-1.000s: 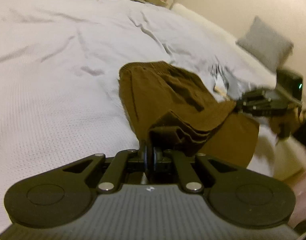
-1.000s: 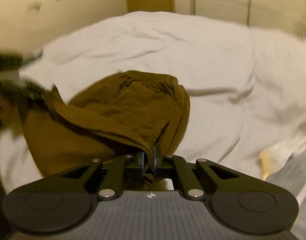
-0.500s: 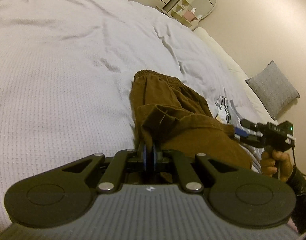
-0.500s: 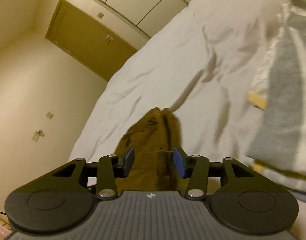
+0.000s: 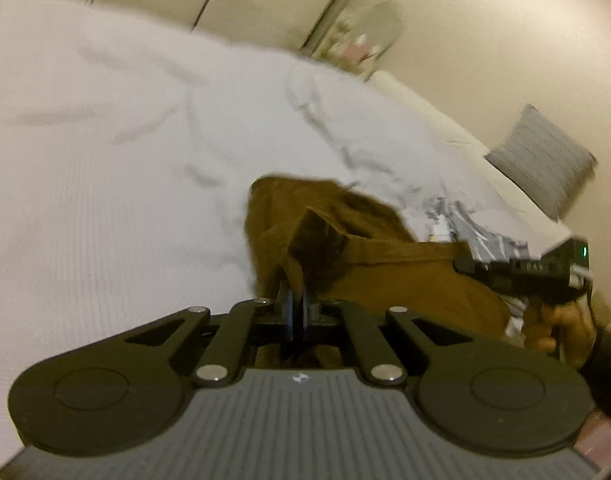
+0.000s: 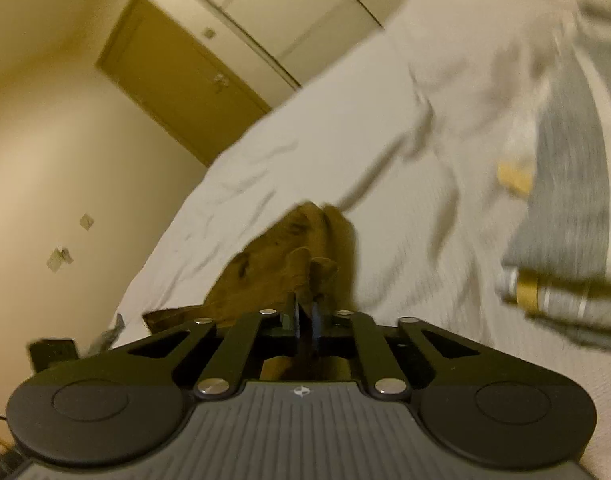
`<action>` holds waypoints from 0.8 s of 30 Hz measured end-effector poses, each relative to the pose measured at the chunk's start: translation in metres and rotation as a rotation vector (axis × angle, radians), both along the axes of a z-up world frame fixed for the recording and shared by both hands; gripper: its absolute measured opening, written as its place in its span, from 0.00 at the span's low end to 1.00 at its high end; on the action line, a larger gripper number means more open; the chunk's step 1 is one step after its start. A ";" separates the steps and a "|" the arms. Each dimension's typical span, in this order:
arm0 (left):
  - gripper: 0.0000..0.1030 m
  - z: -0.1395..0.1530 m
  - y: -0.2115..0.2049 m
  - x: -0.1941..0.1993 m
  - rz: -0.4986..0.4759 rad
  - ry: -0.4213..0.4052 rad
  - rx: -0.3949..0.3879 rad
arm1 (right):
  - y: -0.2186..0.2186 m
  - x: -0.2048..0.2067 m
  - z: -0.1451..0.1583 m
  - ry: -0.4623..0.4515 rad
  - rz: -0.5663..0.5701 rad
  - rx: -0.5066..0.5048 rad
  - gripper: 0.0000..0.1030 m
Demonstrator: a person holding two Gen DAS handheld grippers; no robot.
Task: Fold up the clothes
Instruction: 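Lay the folded brown shorts down and open both tools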
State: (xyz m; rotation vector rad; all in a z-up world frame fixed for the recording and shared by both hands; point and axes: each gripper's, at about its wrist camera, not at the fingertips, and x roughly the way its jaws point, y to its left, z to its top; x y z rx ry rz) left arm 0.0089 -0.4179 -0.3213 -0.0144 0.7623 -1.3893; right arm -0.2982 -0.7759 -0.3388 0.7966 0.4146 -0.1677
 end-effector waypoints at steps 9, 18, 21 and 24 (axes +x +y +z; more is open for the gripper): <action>0.01 0.032 0.015 -0.002 0.008 -0.060 -0.105 | 0.032 -0.008 0.058 -0.029 0.041 -0.326 0.04; 0.02 0.017 -0.055 0.072 0.117 0.027 -0.019 | -0.020 0.088 0.071 0.003 0.055 -0.387 0.04; 0.02 -0.017 -0.083 0.090 0.131 0.099 0.108 | -0.041 0.117 0.040 0.095 0.046 -0.347 0.07; 0.05 -0.039 -0.094 0.096 0.137 0.123 0.168 | -0.056 0.131 0.007 0.182 0.017 -0.302 0.22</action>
